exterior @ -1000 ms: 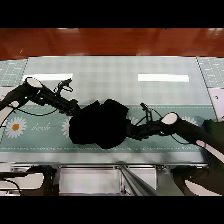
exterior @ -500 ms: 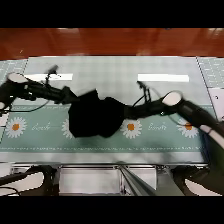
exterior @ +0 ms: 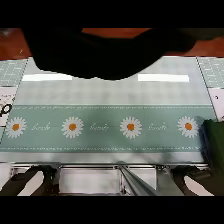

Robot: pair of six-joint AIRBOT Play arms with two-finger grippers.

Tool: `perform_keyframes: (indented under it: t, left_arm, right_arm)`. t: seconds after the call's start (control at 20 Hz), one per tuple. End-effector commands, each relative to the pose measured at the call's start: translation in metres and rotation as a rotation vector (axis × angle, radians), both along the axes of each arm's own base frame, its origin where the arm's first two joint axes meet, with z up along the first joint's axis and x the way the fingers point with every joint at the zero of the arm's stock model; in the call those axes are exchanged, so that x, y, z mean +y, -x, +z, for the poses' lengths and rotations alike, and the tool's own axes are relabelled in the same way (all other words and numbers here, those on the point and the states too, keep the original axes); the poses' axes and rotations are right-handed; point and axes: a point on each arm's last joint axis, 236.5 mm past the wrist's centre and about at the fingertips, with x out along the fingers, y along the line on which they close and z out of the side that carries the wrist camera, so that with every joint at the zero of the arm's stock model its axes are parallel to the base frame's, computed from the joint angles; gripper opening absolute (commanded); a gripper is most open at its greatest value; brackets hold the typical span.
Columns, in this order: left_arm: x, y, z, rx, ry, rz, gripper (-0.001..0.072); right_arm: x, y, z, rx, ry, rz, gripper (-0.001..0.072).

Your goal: Fold the shirts.

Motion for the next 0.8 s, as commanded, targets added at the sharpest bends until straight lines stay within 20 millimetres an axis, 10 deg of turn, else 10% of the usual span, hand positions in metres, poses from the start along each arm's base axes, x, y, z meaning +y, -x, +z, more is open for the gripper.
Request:
perform_keyframes:
  t: [0.0,0.4,0.75]
  left_arm:
    - [0.010,0.060,0.068,-0.221,-0.151,0.133,0.0024]
    - [-0.006,0.161,0.013,-0.024,-0.353,0.060,0.0024]
    - [-0.007,0.169,0.011,-0.021,-0.342,0.063,0.0024]
  right_arm:
    - [-0.041,0.051,0.057,-0.145,0.123,-0.097,0.0025]
    - [-0.088,0.141,0.078,-0.234,0.185,-0.234,0.0025]
    - [-0.092,0.155,0.058,-0.168,0.207,-0.233,0.0025]
